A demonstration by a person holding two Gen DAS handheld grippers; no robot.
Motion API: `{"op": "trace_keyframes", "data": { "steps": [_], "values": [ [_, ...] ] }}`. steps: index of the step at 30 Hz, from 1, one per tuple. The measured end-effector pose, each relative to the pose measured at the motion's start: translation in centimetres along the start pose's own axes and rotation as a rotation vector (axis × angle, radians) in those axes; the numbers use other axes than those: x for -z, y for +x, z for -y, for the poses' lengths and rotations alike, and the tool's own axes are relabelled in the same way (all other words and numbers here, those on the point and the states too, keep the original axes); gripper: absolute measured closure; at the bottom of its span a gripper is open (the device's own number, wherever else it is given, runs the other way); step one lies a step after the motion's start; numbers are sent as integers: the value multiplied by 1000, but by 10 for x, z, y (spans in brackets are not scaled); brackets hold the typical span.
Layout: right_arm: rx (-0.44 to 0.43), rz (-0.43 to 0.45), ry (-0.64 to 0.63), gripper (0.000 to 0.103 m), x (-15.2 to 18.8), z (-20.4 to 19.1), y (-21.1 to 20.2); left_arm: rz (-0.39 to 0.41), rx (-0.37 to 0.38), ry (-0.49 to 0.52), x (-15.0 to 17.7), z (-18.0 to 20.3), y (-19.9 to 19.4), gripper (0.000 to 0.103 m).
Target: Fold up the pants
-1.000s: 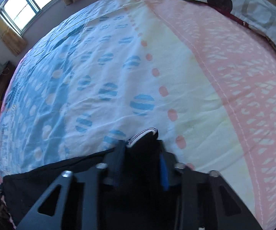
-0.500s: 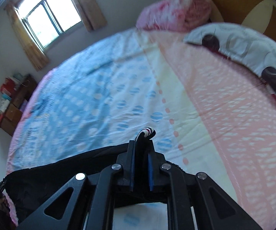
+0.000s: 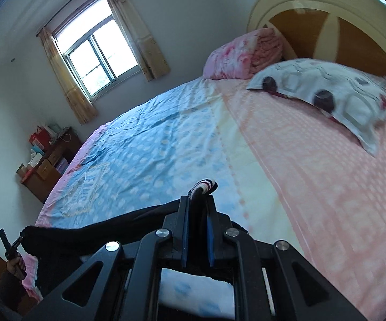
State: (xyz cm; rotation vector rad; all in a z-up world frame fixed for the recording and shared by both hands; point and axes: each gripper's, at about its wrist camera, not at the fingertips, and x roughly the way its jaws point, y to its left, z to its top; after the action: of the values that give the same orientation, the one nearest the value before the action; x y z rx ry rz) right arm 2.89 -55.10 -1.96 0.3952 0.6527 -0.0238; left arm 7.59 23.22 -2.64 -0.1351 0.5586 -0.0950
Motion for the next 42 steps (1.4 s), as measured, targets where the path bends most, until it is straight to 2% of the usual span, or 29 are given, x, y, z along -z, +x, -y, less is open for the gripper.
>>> {"op": "trace_keyframes", "data": {
  "steps": [8, 16, 19, 22, 23, 24, 26, 29, 31, 34, 35, 37, 39, 42],
  "values": [
    [18, -50, 46, 92, 74, 29, -37, -9, 32, 37, 52, 4, -38, 80],
    [48, -119, 72, 92, 129, 41, -47, -70, 35, 83, 103, 3, -36, 79],
    [44, -151, 84, 90, 142, 45, -47, -64, 37, 97, 115, 4, -41, 76],
    [53, -143, 82, 84, 147, 42, -56, -57, 15, 116, 120, 4, -51, 64],
    [61, -143, 80, 77, 149, 40, -60, -56, 16, 113, 122, 3, -56, 59],
    [81, -141, 70, 64, 152, 38, -67, -56, 17, 116, 123, 2, -61, 55],
    [119, -133, 53, 54, 156, 34, -77, -47, 9, 137, 127, 2, -71, 49],
    [163, -112, 54, 54, 162, 33, -98, -54, -28, 199, 134, 5, -80, 37],
    [174, -78, 78, 54, 163, 29, -114, -69, -54, 257, 141, 9, -83, 35],
    [159, -34, 49, 54, 159, -3, -132, -77, -51, 245, 146, 7, -84, 33],
    [141, -32, 0, 54, 158, -27, -134, -69, -50, 233, 147, 6, -84, 33],
    [103, -42, -110, 54, 159, -71, -130, -55, -59, 229, 147, 7, -84, 33],
    [43, -85, -287, 54, 166, -135, -114, -56, -60, 241, 147, 13, -83, 34],
    [-73, -130, -460, 54, 184, -209, -81, -70, -90, 307, 152, 25, -82, 34]
  ]
}}
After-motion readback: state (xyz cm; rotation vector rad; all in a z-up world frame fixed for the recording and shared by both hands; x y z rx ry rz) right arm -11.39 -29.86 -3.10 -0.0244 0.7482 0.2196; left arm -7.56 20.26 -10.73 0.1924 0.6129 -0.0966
